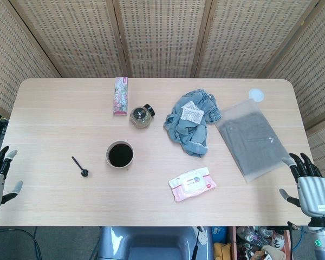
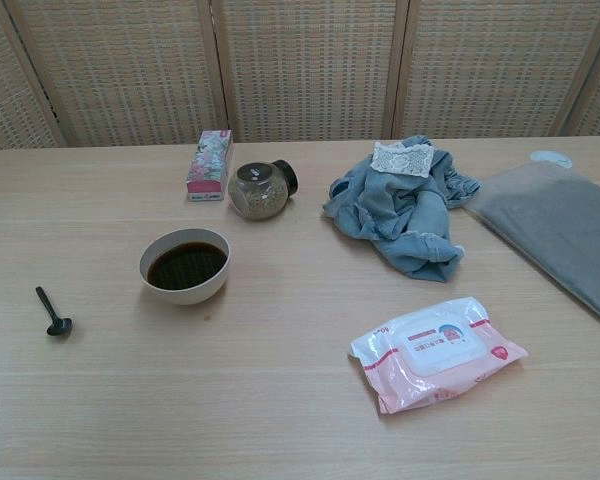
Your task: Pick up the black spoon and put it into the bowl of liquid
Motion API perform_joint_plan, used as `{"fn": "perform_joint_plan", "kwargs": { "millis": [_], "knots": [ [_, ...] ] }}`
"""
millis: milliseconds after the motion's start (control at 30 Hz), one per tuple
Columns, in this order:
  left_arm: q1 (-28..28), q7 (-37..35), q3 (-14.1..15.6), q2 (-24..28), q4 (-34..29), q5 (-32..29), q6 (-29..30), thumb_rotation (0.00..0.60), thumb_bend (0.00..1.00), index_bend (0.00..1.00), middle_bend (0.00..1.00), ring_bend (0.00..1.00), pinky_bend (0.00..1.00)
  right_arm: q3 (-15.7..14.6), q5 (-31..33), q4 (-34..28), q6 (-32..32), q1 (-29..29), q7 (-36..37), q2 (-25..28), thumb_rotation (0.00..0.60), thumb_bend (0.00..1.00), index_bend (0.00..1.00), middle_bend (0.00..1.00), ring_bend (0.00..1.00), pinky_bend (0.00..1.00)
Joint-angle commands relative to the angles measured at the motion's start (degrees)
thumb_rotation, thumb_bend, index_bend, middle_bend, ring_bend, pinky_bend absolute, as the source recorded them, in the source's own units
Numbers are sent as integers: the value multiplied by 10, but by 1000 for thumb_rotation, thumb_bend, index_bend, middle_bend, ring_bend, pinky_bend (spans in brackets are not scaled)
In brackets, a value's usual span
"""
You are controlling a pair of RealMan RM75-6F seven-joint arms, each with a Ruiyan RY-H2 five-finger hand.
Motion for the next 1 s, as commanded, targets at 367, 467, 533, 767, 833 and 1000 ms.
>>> {"fn": "perform_joint_plan", "kwargs": {
  "millis": [367,467,533,767,833,1000],
  "knots": [
    [-5,-6,-1,4,3,5,-6,600,339,91,46,13,0,-2,-2,-3,6,-5,-1,1,600,295,243,220,102,273],
    [-13,-3,-3,7,6,6,-15,600,339,97,46,12,0,-2,-1,-4,5,-5,-2,2,600,295,243,220,102,273],
    [-20,-2,-5,10,9,6,-25,600,339,100,46,12,0,-2,-1,-5,5,-5,-3,3,600,294,243,220,102,273],
    [-54,-2,-17,13,34,-8,-75,600,339,146,85,19,0,-3,4,-5,-2,-5,-3,4,600,295,243,220,102,273],
    [-67,3,-18,13,40,-8,-92,600,339,149,89,23,0,-3,6,-5,-4,-4,-4,4,600,294,247,220,102,273],
    [-99,22,-21,14,48,-22,-146,600,339,149,117,61,27,-2,5,-6,-5,-4,-5,5,600,295,261,220,102,273]
  ]
}}
